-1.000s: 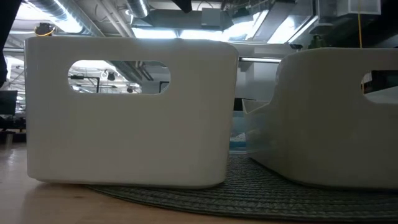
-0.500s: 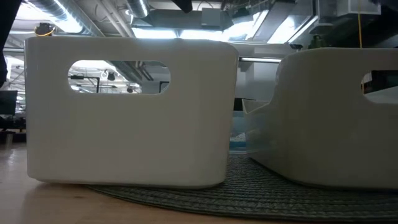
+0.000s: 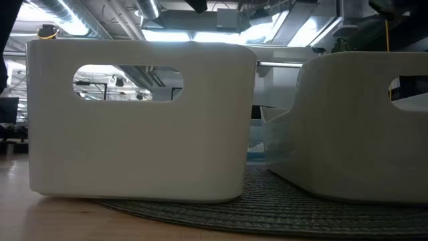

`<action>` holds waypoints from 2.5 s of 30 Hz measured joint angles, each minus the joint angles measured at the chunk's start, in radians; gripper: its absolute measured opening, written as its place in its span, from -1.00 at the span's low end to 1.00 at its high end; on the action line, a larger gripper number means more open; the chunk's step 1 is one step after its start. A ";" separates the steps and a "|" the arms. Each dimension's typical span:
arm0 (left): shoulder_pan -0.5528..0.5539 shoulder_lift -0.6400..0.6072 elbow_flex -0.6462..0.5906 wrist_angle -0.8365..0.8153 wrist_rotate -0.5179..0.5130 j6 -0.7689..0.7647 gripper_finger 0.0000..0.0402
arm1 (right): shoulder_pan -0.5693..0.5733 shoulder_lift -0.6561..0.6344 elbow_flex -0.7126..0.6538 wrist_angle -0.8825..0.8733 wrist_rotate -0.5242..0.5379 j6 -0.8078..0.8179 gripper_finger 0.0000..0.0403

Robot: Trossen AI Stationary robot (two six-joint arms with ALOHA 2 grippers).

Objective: Pick and place Granola Bars by type
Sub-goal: Put the blue chocolate chip into the transparent bin

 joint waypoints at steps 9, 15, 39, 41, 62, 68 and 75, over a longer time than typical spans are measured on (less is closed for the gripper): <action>-0.029 0.000 0.000 0.000 -0.062 -0.109 -0.63 | -0.172 -0.091 0.001 0.070 -0.025 -0.279 -0.80; -0.038 0.000 0.000 0.000 -0.105 -0.170 -0.63 | -0.321 -0.087 0.001 0.236 -0.123 -0.439 -0.86; -0.035 -0.279 0.000 -0.162 -0.418 -0.085 -0.63 | -0.766 0.376 0.092 0.519 -0.492 -0.523 -0.84; -0.035 -0.303 0.000 -0.189 -0.418 -0.087 -0.63 | -0.772 0.427 0.111 0.519 -0.492 -0.539 -0.86; -0.035 -0.729 -0.674 -0.035 -0.440 -0.282 -0.63 | -0.775 0.663 0.122 0.421 -0.386 -0.441 -0.77; -0.035 -0.814 -0.813 0.054 -0.404 -0.282 -0.63 | -0.777 0.711 0.122 0.407 -0.386 -0.407 -0.84; -0.035 -0.849 -0.839 0.067 -0.365 -0.281 -0.63 | -0.777 0.800 0.121 0.416 -0.386 -0.376 -0.80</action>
